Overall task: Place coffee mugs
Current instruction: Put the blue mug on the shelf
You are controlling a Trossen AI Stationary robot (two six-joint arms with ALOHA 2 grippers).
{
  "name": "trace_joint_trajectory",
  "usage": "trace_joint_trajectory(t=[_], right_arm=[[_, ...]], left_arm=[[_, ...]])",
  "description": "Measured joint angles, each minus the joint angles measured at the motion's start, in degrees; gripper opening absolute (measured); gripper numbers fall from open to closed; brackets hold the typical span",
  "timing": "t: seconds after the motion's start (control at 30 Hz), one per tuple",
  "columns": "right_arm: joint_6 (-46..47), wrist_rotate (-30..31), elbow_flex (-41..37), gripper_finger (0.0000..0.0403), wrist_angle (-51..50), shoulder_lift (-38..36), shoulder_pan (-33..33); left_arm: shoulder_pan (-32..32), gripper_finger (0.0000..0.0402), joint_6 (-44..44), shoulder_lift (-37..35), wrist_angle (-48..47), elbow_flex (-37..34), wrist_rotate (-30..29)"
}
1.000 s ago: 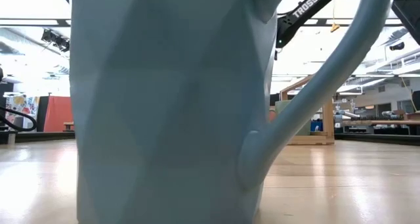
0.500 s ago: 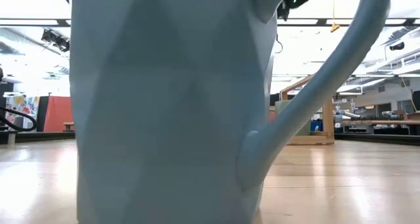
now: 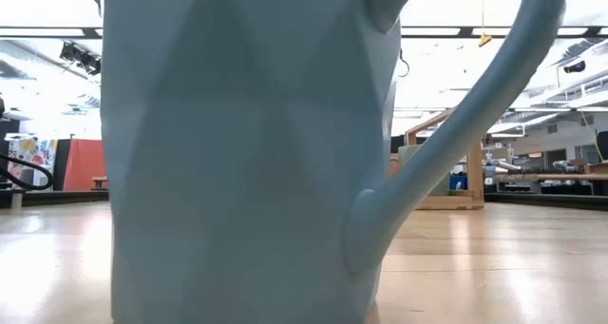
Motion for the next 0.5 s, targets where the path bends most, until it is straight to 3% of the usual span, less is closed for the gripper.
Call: trace_joint_trajectory(t=[0.5], right_arm=[[3.87, 17.20, 0.01, 0.0165, -1.60, 3.20, 23.22]], left_arm=[[0.00, 0.0176, 2.06, -0.02, -0.09, 0.00, 0.58]])
